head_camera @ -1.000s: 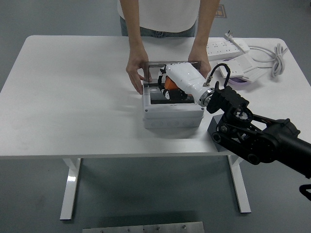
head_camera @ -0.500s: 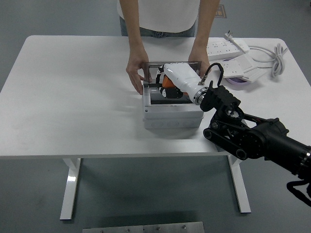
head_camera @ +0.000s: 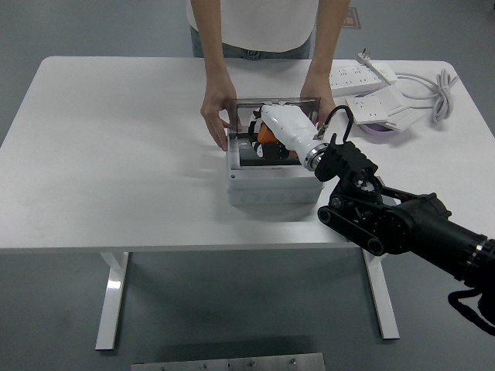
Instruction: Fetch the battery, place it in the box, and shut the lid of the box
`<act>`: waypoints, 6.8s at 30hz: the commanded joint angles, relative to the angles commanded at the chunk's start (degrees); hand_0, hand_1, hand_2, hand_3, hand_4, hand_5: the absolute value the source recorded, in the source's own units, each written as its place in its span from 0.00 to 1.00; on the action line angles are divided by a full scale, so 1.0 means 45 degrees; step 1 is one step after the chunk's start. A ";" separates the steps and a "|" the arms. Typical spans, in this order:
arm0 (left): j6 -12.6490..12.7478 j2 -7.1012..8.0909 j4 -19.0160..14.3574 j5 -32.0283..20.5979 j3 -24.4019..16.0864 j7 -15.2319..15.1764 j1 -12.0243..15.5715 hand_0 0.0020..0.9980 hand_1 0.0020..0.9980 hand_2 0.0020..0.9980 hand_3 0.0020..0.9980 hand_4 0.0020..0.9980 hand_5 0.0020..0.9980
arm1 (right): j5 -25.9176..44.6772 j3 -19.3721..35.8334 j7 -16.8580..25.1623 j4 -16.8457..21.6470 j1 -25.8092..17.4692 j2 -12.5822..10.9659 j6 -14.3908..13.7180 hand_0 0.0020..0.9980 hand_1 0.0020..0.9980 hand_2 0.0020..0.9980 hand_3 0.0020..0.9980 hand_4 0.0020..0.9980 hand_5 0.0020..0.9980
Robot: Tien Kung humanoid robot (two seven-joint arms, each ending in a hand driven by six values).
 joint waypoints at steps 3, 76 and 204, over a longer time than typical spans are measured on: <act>-0.0012 0.0001 0.0007 0.0028 -0.0008 -0.0016 -0.0021 0.58 0.69 0.60 0.58 0.58 0.00 | 0.0009 0.0012 0.0002 -0.0033 -0.0009 0.0048 -0.0022 0.13 0.23 0.28 0.28 0.06 0.00; -0.0051 -0.0001 -0.0048 0.0104 0.0032 0.0065 -0.0121 0.58 0.69 0.60 0.58 0.57 0.00 | 0.1684 0.0043 -0.1471 0.0595 -0.0053 -0.0009 -0.0498 0.21 0.27 0.34 0.40 0.46 0.29; 0.0078 0.0060 -0.0085 -0.0220 0.0148 0.0134 -0.0126 0.59 0.69 0.60 0.58 0.57 0.00 | -0.0874 0.0163 -0.4486 0.4372 -0.0127 -0.1954 0.2773 0.43 0.44 0.54 0.54 0.93 0.98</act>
